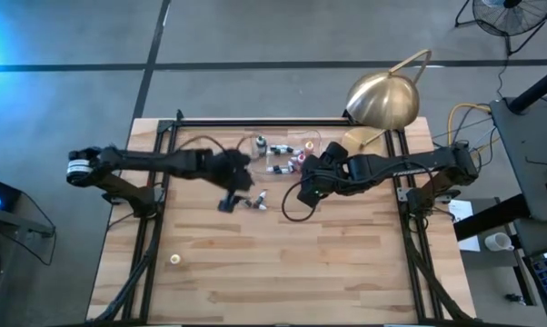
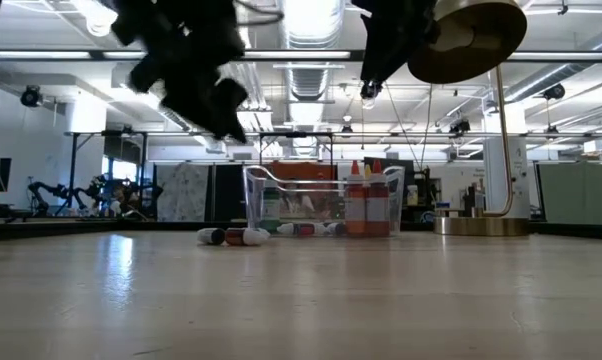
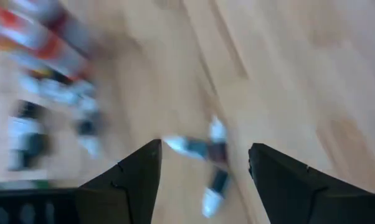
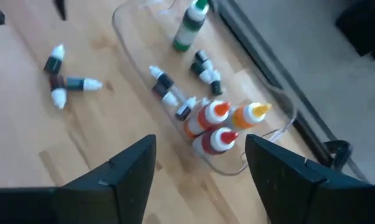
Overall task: Pick & Place food coloring
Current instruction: Put the small red food coloring bottle into the transparent bin
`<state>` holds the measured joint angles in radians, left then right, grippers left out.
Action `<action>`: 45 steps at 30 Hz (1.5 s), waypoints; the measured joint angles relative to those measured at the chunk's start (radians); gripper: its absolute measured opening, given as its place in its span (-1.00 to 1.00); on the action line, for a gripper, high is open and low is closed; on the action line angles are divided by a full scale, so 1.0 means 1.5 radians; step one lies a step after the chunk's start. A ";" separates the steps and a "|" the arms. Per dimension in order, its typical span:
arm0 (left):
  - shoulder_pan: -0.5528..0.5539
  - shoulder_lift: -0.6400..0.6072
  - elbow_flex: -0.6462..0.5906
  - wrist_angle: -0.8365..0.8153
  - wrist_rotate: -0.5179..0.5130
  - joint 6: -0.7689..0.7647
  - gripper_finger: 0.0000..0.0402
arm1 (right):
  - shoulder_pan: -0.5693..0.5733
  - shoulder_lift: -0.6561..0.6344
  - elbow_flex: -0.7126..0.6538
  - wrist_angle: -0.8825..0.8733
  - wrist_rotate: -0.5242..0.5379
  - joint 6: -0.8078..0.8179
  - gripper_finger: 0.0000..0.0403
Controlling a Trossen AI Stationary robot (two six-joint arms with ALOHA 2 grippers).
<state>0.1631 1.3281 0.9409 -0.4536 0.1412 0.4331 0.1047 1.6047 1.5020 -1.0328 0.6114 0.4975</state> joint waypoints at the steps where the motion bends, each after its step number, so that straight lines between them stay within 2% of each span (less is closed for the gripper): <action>1: -0.009 0.001 -0.023 0.005 0.000 0.015 0.07 | 0.000 0.000 -0.004 0.001 -0.009 -0.001 0.20; 7: -0.041 0.026 -0.143 0.135 -0.001 0.025 0.07 | 0.000 0.000 -0.038 0.060 -0.068 -0.005 0.19; 12: -0.037 0.068 -0.179 0.192 -0.009 0.029 0.07 | 0.000 0.000 -0.073 0.160 -0.099 -0.007 0.20; 16: -0.028 0.111 -0.181 0.195 -0.054 0.028 0.07 | -0.003 0.010 -0.110 0.314 -0.107 -0.007 0.19; 20: -0.022 0.144 -0.167 0.197 -0.080 0.027 0.07 | -0.012 0.070 -0.140 0.481 -0.200 -0.031 0.20; 25: -0.019 0.150 -0.159 0.194 -0.087 0.021 0.07 | -0.013 0.161 -0.136 0.482 -0.174 -0.037 0.18; 30: -0.017 0.149 -0.160 0.190 -0.092 0.015 0.07 | -0.014 0.244 -0.132 0.543 -0.262 -0.066 0.16; 40: -0.017 0.148 -0.160 0.175 -0.095 -0.065 0.07 | -0.028 0.359 -0.049 0.556 -0.265 -0.106 0.16; 43: -0.017 0.148 -0.159 0.173 -0.094 -0.085 0.07 | -0.036 0.375 -0.023 0.549 -0.324 -0.101 0.16; 45: -0.017 0.148 -0.158 0.170 -0.094 -0.102 0.07 | -0.039 0.384 -0.015 0.551 -0.334 -0.090 0.16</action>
<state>0.1375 1.5497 0.7034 -0.1980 0.0002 0.2801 0.0465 2.1805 1.4795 -0.2061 0.1099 0.3623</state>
